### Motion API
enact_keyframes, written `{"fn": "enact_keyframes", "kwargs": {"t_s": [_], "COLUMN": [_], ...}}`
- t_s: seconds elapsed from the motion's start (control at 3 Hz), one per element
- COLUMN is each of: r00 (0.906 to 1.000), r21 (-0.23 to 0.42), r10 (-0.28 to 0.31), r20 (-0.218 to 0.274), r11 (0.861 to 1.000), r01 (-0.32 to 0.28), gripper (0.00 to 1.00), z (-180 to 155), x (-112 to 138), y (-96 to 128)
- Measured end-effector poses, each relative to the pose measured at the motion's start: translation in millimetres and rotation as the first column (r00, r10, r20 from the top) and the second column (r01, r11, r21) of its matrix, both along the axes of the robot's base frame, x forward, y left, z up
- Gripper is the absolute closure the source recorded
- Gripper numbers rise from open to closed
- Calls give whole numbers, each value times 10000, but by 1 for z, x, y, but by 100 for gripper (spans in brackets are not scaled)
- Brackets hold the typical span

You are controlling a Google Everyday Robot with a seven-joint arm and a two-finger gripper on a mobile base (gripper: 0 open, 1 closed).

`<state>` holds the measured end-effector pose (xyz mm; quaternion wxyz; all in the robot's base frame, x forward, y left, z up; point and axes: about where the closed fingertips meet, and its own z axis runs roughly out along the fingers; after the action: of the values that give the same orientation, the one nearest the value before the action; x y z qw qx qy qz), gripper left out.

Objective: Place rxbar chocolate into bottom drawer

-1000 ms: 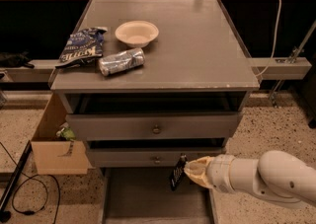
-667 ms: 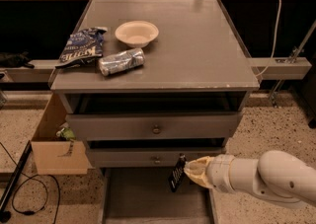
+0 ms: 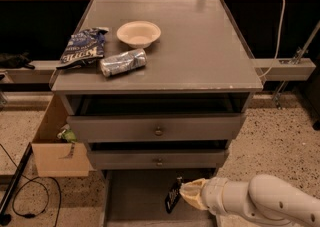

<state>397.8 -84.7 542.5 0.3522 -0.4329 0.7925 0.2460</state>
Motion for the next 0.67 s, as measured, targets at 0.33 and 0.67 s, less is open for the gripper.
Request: {"fn": "enact_keyframes", "kwargs": {"t_s": [0.33,0.67], "r00": [9983,9968], "r21": [200,393], "r10": [-309,-368], "r20": [-494,-707], "r11": [9993,9984], "r01": [319,397], "gripper": [100,100], "z": [-36,-62], "x": [-18,-13], "y": [0,2]}}
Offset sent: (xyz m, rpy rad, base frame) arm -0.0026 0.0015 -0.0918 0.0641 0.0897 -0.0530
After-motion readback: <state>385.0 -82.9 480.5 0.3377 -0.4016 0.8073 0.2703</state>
